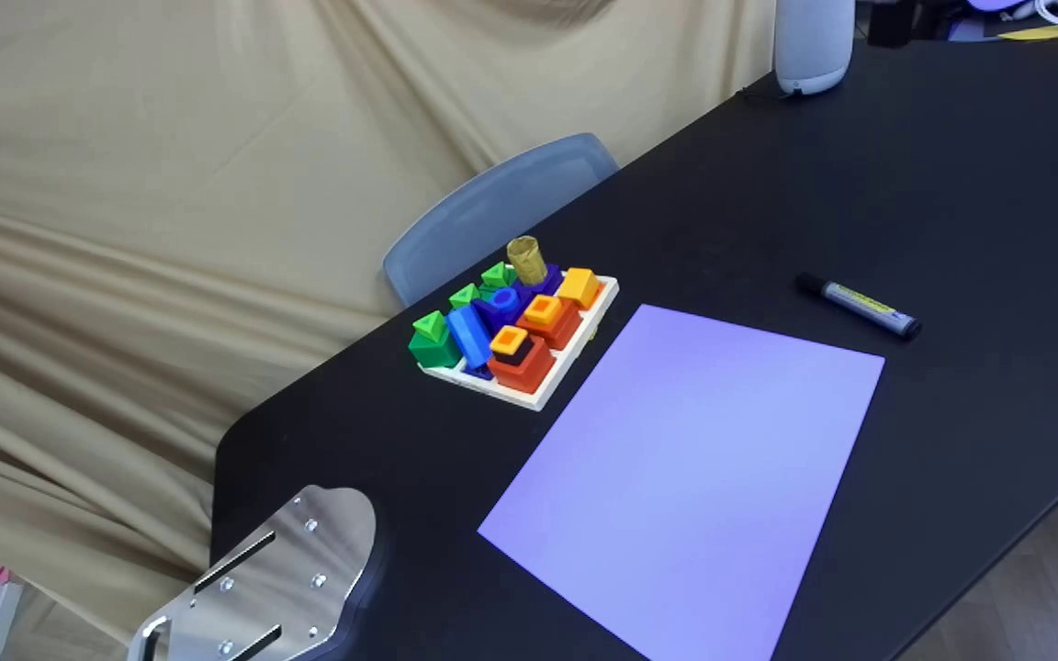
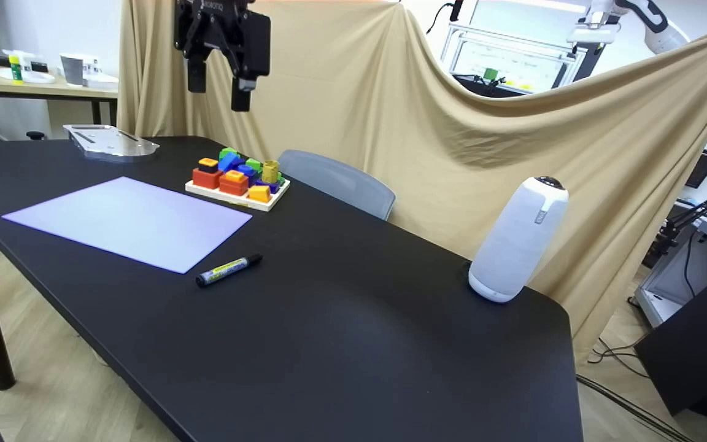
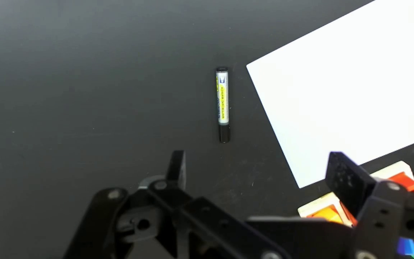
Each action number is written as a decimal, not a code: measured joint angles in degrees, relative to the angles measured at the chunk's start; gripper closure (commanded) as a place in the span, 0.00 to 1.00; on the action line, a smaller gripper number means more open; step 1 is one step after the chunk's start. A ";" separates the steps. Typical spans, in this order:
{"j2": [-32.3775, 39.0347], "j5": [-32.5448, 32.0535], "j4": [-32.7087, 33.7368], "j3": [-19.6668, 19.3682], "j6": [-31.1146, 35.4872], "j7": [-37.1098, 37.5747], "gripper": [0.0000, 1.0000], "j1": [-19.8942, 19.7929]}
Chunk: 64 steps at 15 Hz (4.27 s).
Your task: Put the black marker on the purple placemat
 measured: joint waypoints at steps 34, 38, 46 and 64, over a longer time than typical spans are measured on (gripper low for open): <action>34.63 3.27 -6.08 -1.60 40.00 -1.28 0.00 0.21; 38.30 3.21 -3.49 -2.45 40.65 -1.30 0.00 0.21; 44.43 3.20 1.31 -3.31 40.66 -1.30 0.40 0.39; 42.35 -3.10 3.93 -10.20 38.93 2.55 0.95 12.06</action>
